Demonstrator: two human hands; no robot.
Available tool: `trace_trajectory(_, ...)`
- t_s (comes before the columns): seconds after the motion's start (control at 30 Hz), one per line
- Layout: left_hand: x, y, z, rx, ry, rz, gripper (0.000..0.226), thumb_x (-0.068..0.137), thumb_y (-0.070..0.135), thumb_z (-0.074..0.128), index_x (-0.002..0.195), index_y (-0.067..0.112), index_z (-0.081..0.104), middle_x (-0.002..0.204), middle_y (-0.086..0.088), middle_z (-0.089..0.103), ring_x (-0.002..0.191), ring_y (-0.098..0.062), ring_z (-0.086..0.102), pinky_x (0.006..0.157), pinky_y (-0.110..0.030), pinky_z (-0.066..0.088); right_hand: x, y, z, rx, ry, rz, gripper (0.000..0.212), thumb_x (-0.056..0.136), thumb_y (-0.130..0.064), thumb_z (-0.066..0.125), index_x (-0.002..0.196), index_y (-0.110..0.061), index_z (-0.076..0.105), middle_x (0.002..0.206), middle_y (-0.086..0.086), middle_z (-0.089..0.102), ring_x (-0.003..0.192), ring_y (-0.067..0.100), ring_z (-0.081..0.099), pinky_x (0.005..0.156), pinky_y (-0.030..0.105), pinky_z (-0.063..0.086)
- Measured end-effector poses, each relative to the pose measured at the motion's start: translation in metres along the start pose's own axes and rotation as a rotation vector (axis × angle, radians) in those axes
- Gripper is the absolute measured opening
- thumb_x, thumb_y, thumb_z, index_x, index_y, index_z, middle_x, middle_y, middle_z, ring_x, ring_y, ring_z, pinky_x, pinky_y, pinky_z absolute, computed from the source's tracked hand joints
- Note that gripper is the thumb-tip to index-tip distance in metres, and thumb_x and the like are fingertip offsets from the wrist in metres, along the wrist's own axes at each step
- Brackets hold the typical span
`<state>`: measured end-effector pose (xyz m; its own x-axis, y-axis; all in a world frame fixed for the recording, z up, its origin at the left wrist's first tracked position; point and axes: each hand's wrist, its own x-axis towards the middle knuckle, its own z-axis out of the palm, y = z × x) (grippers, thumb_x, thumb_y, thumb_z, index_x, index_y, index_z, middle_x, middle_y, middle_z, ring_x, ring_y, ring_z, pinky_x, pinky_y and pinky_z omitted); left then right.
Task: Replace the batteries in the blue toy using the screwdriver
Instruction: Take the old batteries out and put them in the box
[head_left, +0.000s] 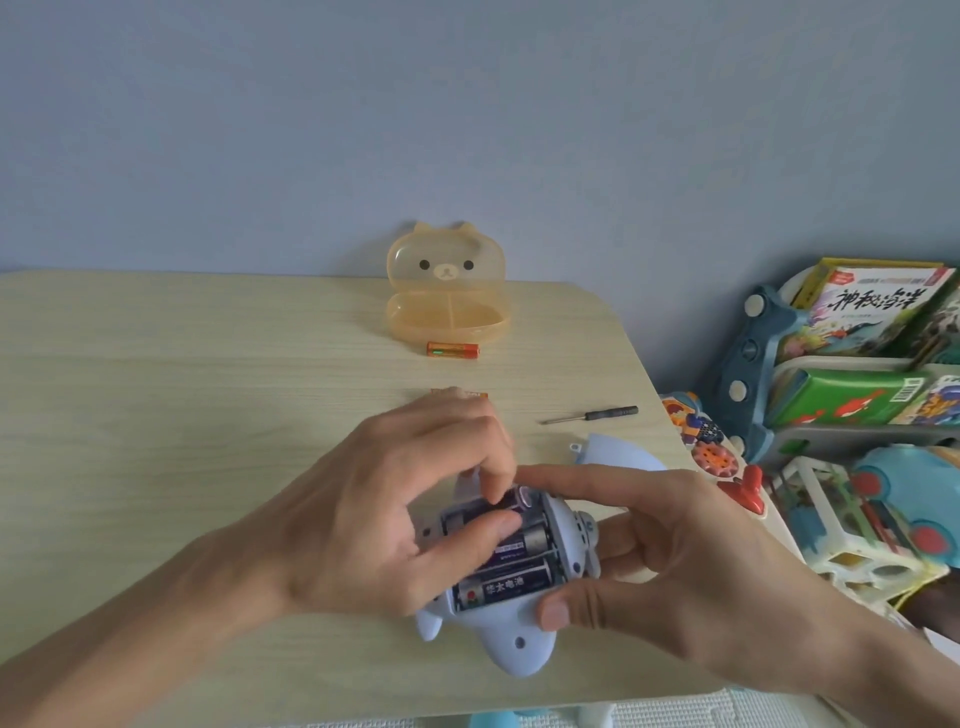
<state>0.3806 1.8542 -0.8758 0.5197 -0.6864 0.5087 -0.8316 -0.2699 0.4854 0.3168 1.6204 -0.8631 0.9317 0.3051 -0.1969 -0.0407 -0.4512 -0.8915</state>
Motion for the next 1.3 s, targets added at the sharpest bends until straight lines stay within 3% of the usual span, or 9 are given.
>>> trace_trajectory(0.1, -0.003, -0.002, -0.002, 0.022, 0.007, -0.087, 0.015, 0.082, 0.015, 0.084, 0.091, 0.014, 0.073, 0.087, 0.003, 0.069, 0.081, -0.017, 0.061, 0.074, -0.023, 0.045, -0.001, -0.004, 0.0, 0.003, 0.011, -0.016, 0.069, 0.074, -0.033, 0.094, 0.133, -0.052, 0.063, 0.105, 0.004, 0.084, 0.094, 0.029, 0.081, 0.093, 0.049, 0.062)
trace_trajectory(0.3, -0.002, 0.008, -0.01, 0.158, -0.018, -0.088, 0.021, 0.084, 0.027, 0.079, 0.104, 0.02, 0.083, 0.094, 0.008, 0.071, 0.084, -0.013, 0.067, 0.072, -0.034, 0.057, -0.003, -0.012, 0.002, -0.01, 0.048, 0.008, 0.068, 0.074, -0.026, 0.094, 0.131, -0.05, 0.066, 0.096, -0.005, 0.085, 0.089, 0.019, 0.083, 0.09, 0.041, 0.064)
trace_trajectory(0.5, 0.003, 0.021, -0.007, 0.278, -0.059, -0.048, 0.029, 0.084, 0.016, 0.077, 0.112, 0.024, 0.079, 0.099, 0.007, 0.071, 0.086, -0.015, 0.067, 0.066, -0.039, 0.059, -0.003, -0.015, 0.005, -0.04, 0.081, 0.003, 0.066, 0.074, -0.024, 0.095, 0.129, -0.049, 0.067, 0.094, 0.0, 0.085, 0.086, 0.021, 0.083, 0.086, 0.04, 0.065)
trace_trajectory(0.63, 0.002, 0.02, -0.009, 0.363, -0.097, 0.032, 0.023, 0.086, 0.015, 0.077, 0.105, 0.026, 0.082, 0.096, 0.003, 0.072, 0.075, -0.019, 0.067, 0.051, -0.038, 0.056, -0.003, -0.016, 0.005, -0.043, 0.08, 0.024, 0.069, 0.074, -0.024, 0.095, 0.133, -0.046, 0.066, 0.094, -0.001, 0.085, 0.087, 0.015, 0.083, 0.088, 0.037, 0.065)
trace_trajectory(0.8, 0.004, 0.018, -0.013, 0.361, -0.059, 0.045, 0.008, 0.089, 0.021, 0.079, 0.097, 0.021, 0.08, 0.091, 0.005, 0.073, 0.077, -0.019, 0.069, 0.06, -0.039, 0.058, -0.004, -0.02, 0.006, -0.041, 0.086, 0.032, 0.069, 0.071, -0.024, 0.095, 0.13, -0.046, 0.067, 0.088, -0.004, 0.085, 0.084, 0.013, 0.083, 0.082, 0.027, 0.065)
trace_trajectory(0.93, 0.007, 0.02, -0.017, 0.092, 0.097, -0.139, 0.01, 0.087, 0.023, 0.088, 0.093, 0.025, 0.081, 0.082, 0.012, 0.078, 0.073, -0.003, 0.07, 0.068, -0.024, 0.059, -0.005, -0.02, 0.007, -0.027, 0.094, 0.071, 0.07, 0.067, -0.033, 0.095, 0.128, -0.052, 0.064, 0.084, -0.012, 0.084, 0.08, 0.004, 0.081, 0.078, 0.014, 0.06)
trace_trajectory(1.03, 0.035, -0.005, -0.035, -0.171, 0.346, -0.344, 0.018, 0.083, 0.014, 0.087, 0.096, 0.025, 0.082, 0.081, 0.004, 0.085, 0.073, -0.009, 0.08, 0.076, -0.016, 0.062, -0.006, -0.022, 0.008, -0.004, 0.106, 0.106, 0.073, 0.061, -0.043, 0.091, 0.127, -0.053, 0.063, 0.081, -0.016, 0.084, 0.077, -0.001, 0.079, 0.072, 0.007, 0.053)
trace_trajectory(1.2, 0.08, -0.11, -0.051, 0.135, 0.398, -0.488, 0.026, 0.089, 0.004, 0.084, 0.111, 0.018, 0.081, 0.092, 0.003, 0.081, 0.082, -0.011, 0.082, 0.09, -0.023, 0.062, -0.006, -0.018, 0.006, 0.003, 0.102, 0.125, 0.072, 0.061, -0.043, 0.091, 0.126, -0.055, 0.062, 0.076, -0.015, 0.083, 0.073, 0.003, 0.08, 0.077, 0.014, 0.059)
trace_trajectory(1.3, 0.082, -0.146, -0.036, 0.259, 0.287, -0.548, 0.019, 0.091, 0.006, 0.08, 0.104, 0.02, 0.083, 0.087, 0.005, 0.079, 0.064, 0.016, 0.067, 0.07, -0.004, 0.05, -0.005, -0.019, 0.008, 0.055, 0.085, 0.137, 0.074, 0.058, -0.043, 0.091, 0.125, -0.054, 0.063, 0.08, -0.012, 0.084, 0.08, 0.001, 0.08, 0.09, 0.023, 0.061)
